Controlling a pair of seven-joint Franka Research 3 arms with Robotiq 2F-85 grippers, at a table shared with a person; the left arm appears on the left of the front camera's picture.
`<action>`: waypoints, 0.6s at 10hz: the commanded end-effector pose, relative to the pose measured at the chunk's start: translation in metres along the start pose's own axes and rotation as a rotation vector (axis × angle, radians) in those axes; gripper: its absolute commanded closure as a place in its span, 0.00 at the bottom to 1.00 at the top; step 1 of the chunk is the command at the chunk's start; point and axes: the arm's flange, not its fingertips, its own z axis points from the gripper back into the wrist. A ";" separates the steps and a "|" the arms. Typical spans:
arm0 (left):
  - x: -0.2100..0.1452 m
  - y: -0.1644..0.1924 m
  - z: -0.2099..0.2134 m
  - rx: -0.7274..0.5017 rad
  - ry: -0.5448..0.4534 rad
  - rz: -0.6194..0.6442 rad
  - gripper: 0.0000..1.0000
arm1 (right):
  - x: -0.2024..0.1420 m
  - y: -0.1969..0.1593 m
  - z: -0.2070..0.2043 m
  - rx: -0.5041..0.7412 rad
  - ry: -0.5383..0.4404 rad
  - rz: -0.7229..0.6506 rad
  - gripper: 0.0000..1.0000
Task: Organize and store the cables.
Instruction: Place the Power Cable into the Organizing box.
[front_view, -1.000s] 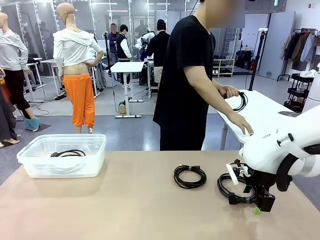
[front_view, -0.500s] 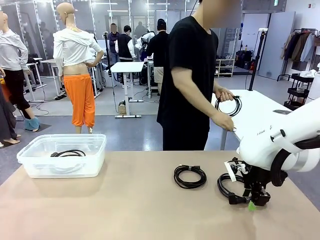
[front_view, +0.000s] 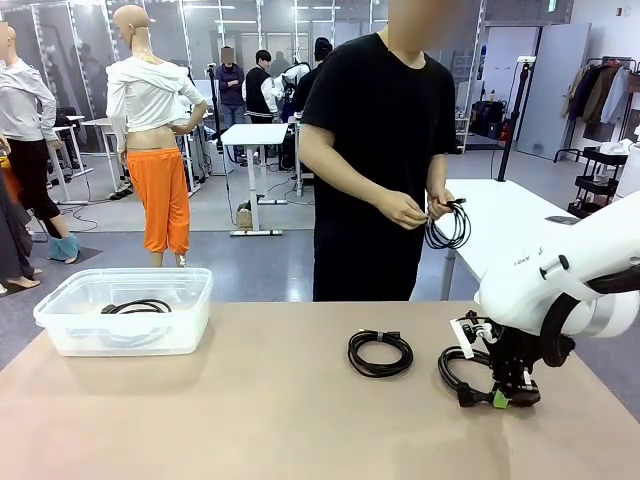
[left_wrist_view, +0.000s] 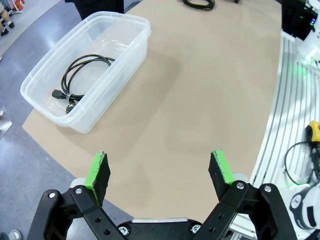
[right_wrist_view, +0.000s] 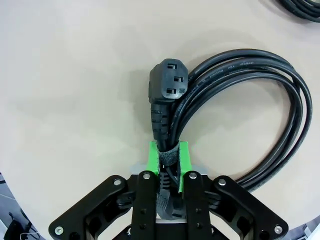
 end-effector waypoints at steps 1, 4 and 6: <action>0.001 0.000 0.001 -0.001 -0.023 -0.003 0.00 | 0.006 0.000 0.020 -0.013 -0.002 0.006 1.00; 0.001 0.000 0.001 -0.001 -0.023 -0.003 0.00 | 0.031 0.017 0.081 -0.011 0.016 -0.065 1.00; 0.001 0.000 0.001 -0.001 -0.023 -0.003 0.00 | 0.063 0.033 0.109 0.001 0.027 -0.069 1.00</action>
